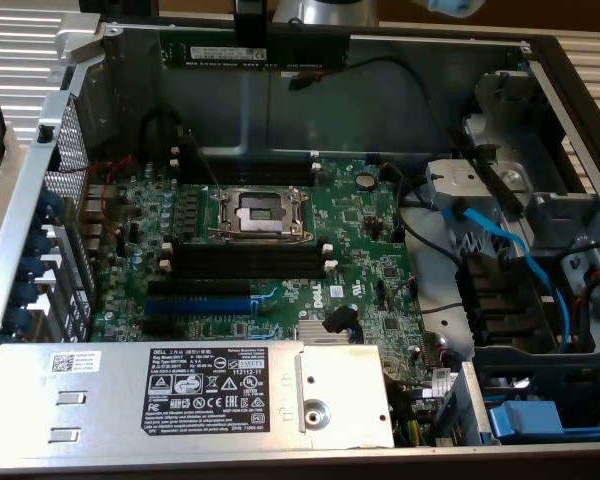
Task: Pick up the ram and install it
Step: 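Pick up the ram and move it above insertion slot, then insert the ram into the slot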
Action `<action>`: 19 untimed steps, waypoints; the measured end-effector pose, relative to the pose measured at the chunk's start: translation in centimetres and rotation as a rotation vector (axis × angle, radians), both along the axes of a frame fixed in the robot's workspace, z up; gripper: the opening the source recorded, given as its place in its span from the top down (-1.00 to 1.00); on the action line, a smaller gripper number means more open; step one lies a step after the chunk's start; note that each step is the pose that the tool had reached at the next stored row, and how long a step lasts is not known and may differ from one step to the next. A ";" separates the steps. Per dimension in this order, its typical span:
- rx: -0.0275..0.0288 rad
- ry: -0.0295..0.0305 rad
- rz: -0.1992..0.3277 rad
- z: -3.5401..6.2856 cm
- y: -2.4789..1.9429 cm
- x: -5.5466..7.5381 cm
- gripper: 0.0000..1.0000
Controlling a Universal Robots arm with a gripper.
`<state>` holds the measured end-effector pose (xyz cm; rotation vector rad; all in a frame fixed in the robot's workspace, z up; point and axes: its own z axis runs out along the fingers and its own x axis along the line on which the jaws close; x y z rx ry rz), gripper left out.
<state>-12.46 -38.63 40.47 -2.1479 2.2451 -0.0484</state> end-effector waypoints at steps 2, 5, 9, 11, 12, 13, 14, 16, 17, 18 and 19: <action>-0.0002 0.0003 0.000 0.00 -0.01 0.0 0.76; -0.0001 0.0003 0.000 0.00 -0.01 0.0 0.76; -0.0001 0.0003 0.000 0.00 -0.01 0.0 0.76; -0.0001 0.0003 0.000 0.00 -0.01 0.0 0.76; -0.0001 0.0003 0.000 0.00 -0.01 0.0 0.76; -0.0001 0.0003 0.000 0.00 -0.01 0.0 0.76; -0.0001 0.0003 0.000 0.00 -0.01 0.0 0.76; -0.0001 0.0003 0.000 0.00 -0.01 0.0 0.76; 0.0001 0.0002 0.000 -0.02 -0.01 -0.1 0.76; 0.0034 0.0003 0.000 -0.05 -0.01 -0.2 0.76; 0.0116 0.0003 0.000 -0.08 -0.02 -0.3 0.76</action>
